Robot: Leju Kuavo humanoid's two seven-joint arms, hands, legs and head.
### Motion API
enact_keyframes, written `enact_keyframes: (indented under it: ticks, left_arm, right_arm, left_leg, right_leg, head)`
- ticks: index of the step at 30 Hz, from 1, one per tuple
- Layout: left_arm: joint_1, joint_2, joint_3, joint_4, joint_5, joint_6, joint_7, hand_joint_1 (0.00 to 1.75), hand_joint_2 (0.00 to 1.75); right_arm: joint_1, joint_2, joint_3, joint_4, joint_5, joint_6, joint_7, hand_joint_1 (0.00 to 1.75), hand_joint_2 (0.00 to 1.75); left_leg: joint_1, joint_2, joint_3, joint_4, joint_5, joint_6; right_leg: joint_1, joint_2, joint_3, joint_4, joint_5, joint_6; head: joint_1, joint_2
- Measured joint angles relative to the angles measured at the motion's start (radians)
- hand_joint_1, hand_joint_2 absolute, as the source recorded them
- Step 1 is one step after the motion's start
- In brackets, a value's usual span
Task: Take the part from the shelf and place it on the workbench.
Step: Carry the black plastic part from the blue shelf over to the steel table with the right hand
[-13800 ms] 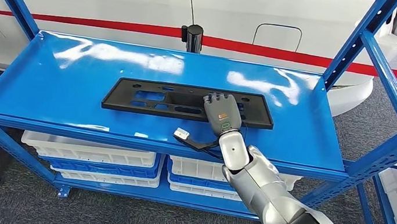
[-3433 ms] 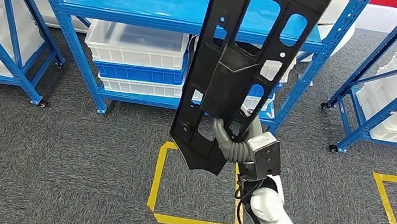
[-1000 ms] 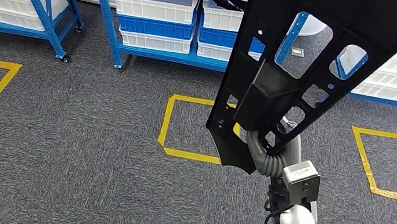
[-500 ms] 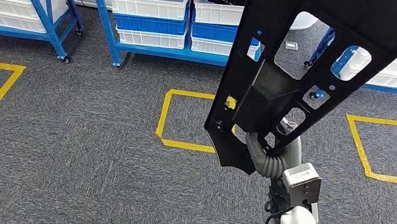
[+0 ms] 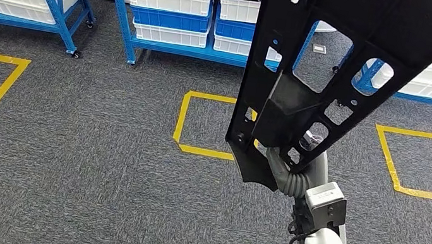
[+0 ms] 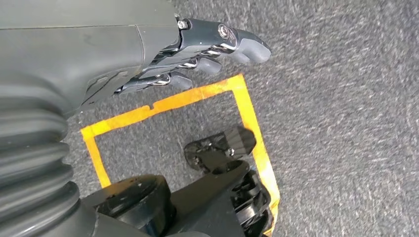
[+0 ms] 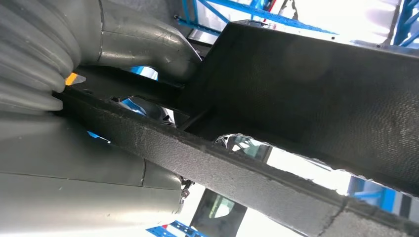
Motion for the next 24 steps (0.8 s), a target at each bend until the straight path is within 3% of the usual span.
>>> enact_keyframes:
  ticks: [1, 3, 4, 6, 8, 10, 11, 13, 15, 16, 17, 18, 20, 22, 24]
  left_arm:
    - [0.000, 0.000, 0.000, 0.000, 0.000, 0.000, 0.000, 0.00, 1.75]
    - [0.000, 0.000, 0.000, 0.000, -0.001, -0.001, 0.000, 0.00, 1.75]
    - [0.000, -0.001, 0.000, 0.000, -0.001, -0.002, 0.000, 0.00, 1.75]
    - [0.000, -0.001, 0.000, 0.000, -0.002, -0.002, 0.000, 0.00, 1.75]
    - [0.000, -0.001, 0.000, 0.000, -0.003, -0.002, 0.000, 0.00, 1.75]
    - [0.001, -0.001, 0.000, 0.000, -0.004, -0.002, 0.000, 0.00, 1.75]
    - [0.001, -0.001, 0.000, 0.000, -0.005, -0.002, 0.000, 0.00, 1.75]
    - [0.002, -0.001, 0.000, 0.000, -0.006, -0.002, 0.000, 0.00, 1.75]
    - [0.004, -0.001, 0.000, 0.000, -0.006, -0.002, 0.000, 0.00, 1.75]
    - [0.005, -0.001, 0.001, 0.001, -0.007, -0.002, 0.000, 0.00, 1.75]
    - [0.005, 0.000, 0.001, 0.001, -0.007, -0.002, 0.000, 0.00, 1.75]
    - [0.004, 0.000, 0.002, 0.001, -0.007, -0.002, 0.000, 0.00, 1.75]
    - [0.000, -0.001, 0.002, 0.000, -0.007, -0.002, 0.000, 0.00, 1.75]
    - [-0.003, -0.002, 0.003, 0.000, -0.008, -0.003, 0.000, 0.00, 1.75]
    - [-0.003, -0.001, 0.006, 0.000, -0.008, -0.004, 0.000, 0.00, 1.75]
  right_arm:
    - [0.001, 0.000, -0.001, 0.000, -0.001, 0.002, 0.000, 1.75, 1.75]
    - [0.001, 0.000, -0.003, 0.000, -0.003, 0.007, 0.000, 1.75, 1.75]
    - [0.001, 0.000, -0.004, 0.000, -0.003, 0.009, -0.001, 1.75, 1.75]
    - [0.002, 0.000, -0.007, 0.000, 0.000, 0.013, -0.003, 1.75, 1.75]
    - [0.003, 0.000, -0.008, 0.000, 0.007, 0.015, -0.004, 1.75, 1.75]
    - [0.004, 0.000, -0.008, 0.000, 0.015, 0.015, -0.005, 1.75, 1.75]
    - [0.005, 0.001, -0.008, 0.000, 0.019, 0.015, -0.005, 1.75, 1.75]
    - [0.008, 0.004, -0.008, 0.000, 0.027, 0.015, -0.006, 1.75, 1.75]
    - [0.012, 0.005, -0.008, 0.001, 0.034, 0.015, -0.006, 1.75, 1.75]
    - [0.013, 0.006, -0.008, 0.001, 0.036, 0.015, -0.006, 1.75, 1.75]
    - [0.014, 0.006, -0.008, 0.001, 0.038, 0.015, -0.006, 1.75, 1.75]
    - [0.014, 0.006, -0.008, 0.002, 0.041, 0.015, -0.006, 1.75, 1.75]
    - [0.014, 0.006, -0.008, 0.002, 0.046, 0.015, -0.007, 1.75, 1.75]
    - [0.015, 0.005, -0.008, 0.002, 0.052, 0.015, -0.007, 1.75, 1.75]
    - [0.014, 0.005, -0.008, 0.002, 0.060, 0.015, -0.006, 1.75, 1.75]
  left_leg:
    - [0.001, 0.000, -0.005, 0.000, 0.004, -0.002]
    - [0.002, 0.000, -0.009, 0.000, 0.010, -0.009]
    - [0.000, 0.000, -0.011, 0.002, 0.013, -0.014]
    - [-0.004, 0.000, -0.014, 0.003, 0.019, -0.025]
    - [-0.004, -0.001, -0.019, 0.001, 0.025, -0.038]
    - [0.000, -0.003, -0.029, 0.022, 0.009, -0.048]
    - [0.001, -0.003, -0.045, 0.060, -0.017, -0.051]
    - [0.002, -0.004, -0.097, 0.188, -0.089, -0.055]
    - [0.002, -0.004, -0.135, 0.287, -0.124, -0.058]
    - [0.003, -0.003, -0.129, 0.285, -0.114, -0.059]
    - [0.003, 0.001, -0.103, 0.243, -0.088, -0.058]
    - [0.004, 0.012, -0.066, 0.177, -0.057, -0.057]
    - [-0.002, 0.046, -0.007, 0.061, -0.021, -0.052]
    - [-0.009, 0.056, 0.000, 0.026, -0.019, -0.043]
    - [-0.010, 0.035, -0.007, 0.023, -0.013, -0.029]
  right_leg:
    - [-0.003, 0.000, 0.011, -0.014, 0.008, 0.009]
    - [-0.009, -0.002, 0.091, -0.148, 0.055, 0.029]
    - [-0.008, -0.002, 0.131, -0.220, 0.076, 0.031]
    - [-0.005, -0.001, 0.170, -0.294, 0.097, 0.023]
    - [-0.002, 0.000, 0.167, -0.295, 0.104, 0.008]
    - [-0.007, -0.003, 0.164, -0.295, 0.111, -0.008]
    - [-0.011, -0.006, 0.163, -0.297, 0.114, -0.016]
    - [-0.009, -0.014, 0.160, -0.297, 0.117, -0.026]
    - [-0.005, -0.023, 0.157, -0.297, 0.118, -0.028]
    - [-0.004, -0.029, 0.157, -0.296, 0.118, -0.028]
    - [-0.004, -0.034, 0.158, -0.295, 0.117, -0.028]
    - [-0.004, -0.040, 0.159, -0.292, 0.116, -0.027]
    - [0.004, -0.051, 0.156, -0.286, 0.113, -0.021]
    - [0.012, -0.066, 0.150, -0.282, 0.112, -0.014]
    - [0.011, -0.079, 0.147, -0.280, 0.109, -0.006]
  head:
    - [0.000, 0.000]
    - [0.001, 0.000]
    - [0.000, 0.000]
    - [-0.001, 0.000]
    - [-0.001, 0.000]
    - [-0.003, 0.000]
    - [-0.004, 0.000]
    - [-0.006, 0.000]
    - [-0.006, 0.000]
    - [-0.006, 0.000]
    - [-0.006, 0.000]
    - [-0.006, 0.000]
    - [-0.007, 0.000]
    - [-0.006, 0.000]
    - [-0.004, 0.000]
